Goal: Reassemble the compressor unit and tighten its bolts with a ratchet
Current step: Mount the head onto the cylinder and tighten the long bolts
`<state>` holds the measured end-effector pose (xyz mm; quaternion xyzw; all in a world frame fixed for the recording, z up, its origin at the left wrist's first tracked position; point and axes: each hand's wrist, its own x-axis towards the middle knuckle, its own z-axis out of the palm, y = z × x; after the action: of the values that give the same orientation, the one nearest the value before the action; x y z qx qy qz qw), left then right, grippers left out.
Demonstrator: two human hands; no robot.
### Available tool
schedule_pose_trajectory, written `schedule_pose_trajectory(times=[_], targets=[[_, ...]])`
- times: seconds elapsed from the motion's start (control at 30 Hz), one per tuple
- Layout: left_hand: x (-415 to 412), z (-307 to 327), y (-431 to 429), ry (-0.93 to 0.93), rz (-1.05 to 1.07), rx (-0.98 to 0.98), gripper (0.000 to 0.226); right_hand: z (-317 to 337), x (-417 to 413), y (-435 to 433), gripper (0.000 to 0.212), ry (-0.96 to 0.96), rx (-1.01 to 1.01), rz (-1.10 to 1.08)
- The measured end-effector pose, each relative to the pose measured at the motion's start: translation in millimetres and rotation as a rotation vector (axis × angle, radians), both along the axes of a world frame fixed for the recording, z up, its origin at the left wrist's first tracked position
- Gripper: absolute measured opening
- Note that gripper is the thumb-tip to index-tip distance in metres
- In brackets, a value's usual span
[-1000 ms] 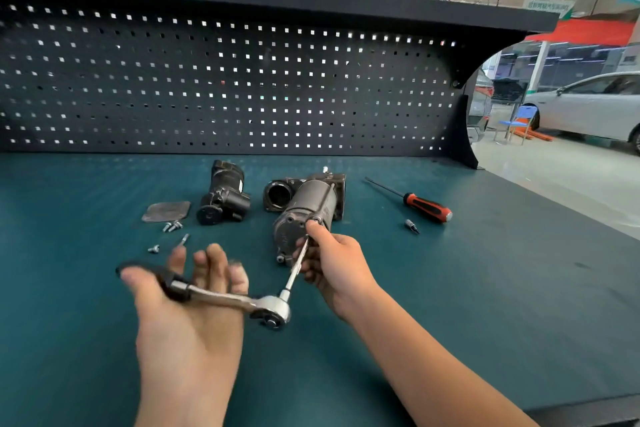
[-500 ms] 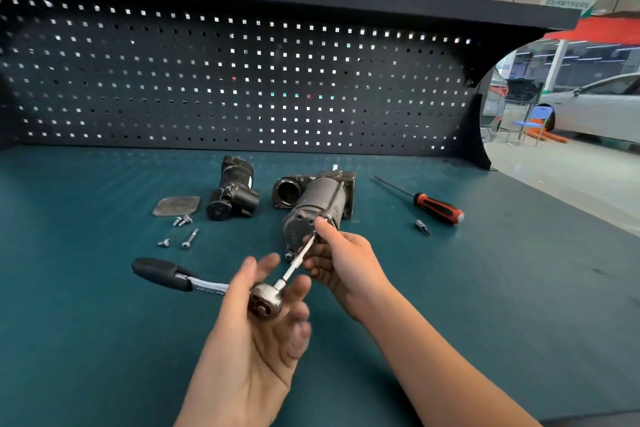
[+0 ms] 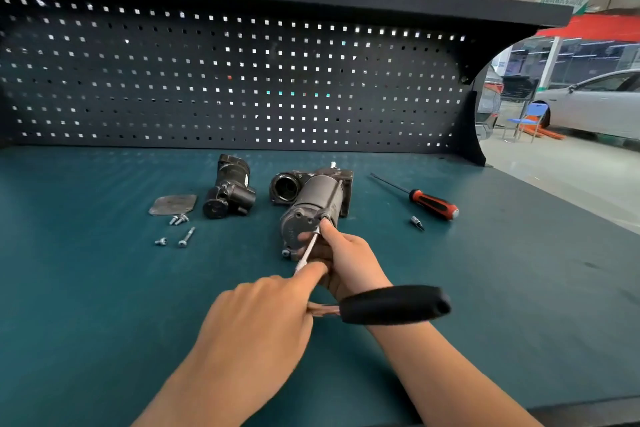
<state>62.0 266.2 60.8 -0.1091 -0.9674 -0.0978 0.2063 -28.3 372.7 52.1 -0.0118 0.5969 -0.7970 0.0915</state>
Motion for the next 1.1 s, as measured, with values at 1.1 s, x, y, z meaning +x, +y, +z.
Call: schedule_pose_trajectory(times=[1.1], targets=[[-9, 23, -1, -0.798, -0.246, 2.167, 0.018, -11, -2, 3, 0.025, 0.071, 0.001, 0.019]])
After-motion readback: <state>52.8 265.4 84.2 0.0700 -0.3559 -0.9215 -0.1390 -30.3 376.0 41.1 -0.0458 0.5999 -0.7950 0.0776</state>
